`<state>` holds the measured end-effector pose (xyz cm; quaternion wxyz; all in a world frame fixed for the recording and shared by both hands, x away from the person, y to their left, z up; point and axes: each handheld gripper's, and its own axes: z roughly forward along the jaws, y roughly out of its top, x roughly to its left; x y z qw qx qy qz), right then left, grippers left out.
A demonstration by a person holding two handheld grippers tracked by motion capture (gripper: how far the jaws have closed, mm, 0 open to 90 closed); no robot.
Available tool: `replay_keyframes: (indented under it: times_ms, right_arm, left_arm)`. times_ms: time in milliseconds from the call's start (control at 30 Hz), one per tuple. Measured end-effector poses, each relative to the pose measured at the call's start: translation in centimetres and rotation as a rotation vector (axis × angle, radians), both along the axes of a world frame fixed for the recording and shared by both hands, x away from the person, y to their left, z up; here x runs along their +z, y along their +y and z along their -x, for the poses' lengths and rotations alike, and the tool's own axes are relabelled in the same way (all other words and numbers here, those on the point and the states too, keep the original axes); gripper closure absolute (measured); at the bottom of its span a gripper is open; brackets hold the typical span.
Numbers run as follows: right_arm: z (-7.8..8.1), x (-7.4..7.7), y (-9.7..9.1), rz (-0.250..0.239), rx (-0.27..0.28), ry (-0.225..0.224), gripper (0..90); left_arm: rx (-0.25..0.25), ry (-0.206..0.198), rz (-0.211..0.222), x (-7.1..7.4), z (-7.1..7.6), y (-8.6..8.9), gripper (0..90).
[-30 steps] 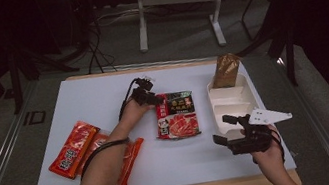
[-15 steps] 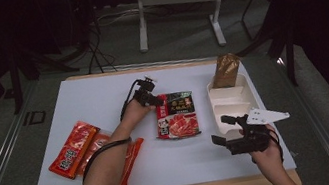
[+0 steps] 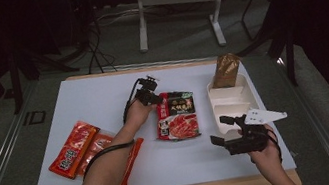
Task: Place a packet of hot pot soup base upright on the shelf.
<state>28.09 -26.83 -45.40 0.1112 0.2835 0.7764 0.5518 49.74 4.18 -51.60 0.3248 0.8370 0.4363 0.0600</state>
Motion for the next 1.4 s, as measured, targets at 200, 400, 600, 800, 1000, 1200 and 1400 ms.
replay_keyframes:
  times_ms: [200, 400, 600, 800, 1000, 1200, 1400]
  right_arm:
    - [-0.1, 0.0, 0.0, 0.006, 0.001, -0.007, 16.7]
    - [0.0, 0.2, 0.1, 0.056, -0.029, -0.051, 14.6]
    - [0.1, 0.4, -0.1, 0.06, -0.06, -0.046, 14.1]
    - [0.2, 0.8, -0.4, 0.048, -0.08, -0.063, 13.5]
    - [0.3, 1.2, -0.8, 0.04, -0.115, -0.084, 13.9]
    - [0.6, 1.5, -0.5, 0.086, -0.105, -0.074, 9.8]
    - [0.7, 1.9, -0.2, 0.073, -0.109, -0.077, 9.8]
  left_arm:
    - [0.001, -0.026, 0.023, 1.1, 0.8, 0.4, 86.8]
    - [-0.005, -0.067, 0.048, 2.3, 1.8, 0.6, 87.0]
    - [-0.019, -0.118, 0.079, 4.0, 3.2, 0.6, 87.0]
    - [-0.038, -0.172, 0.106, 5.7, 4.8, 0.3, 87.0]
    - [-0.049, -0.205, 0.137, 6.7, 6.2, 0.1, 87.1]
    - [-0.061, -0.226, 0.157, 7.4, 7.1, 0.0, 87.1]
    - [-0.078, -0.256, 0.17, 8.2, 8.0, 0.0, 87.1]
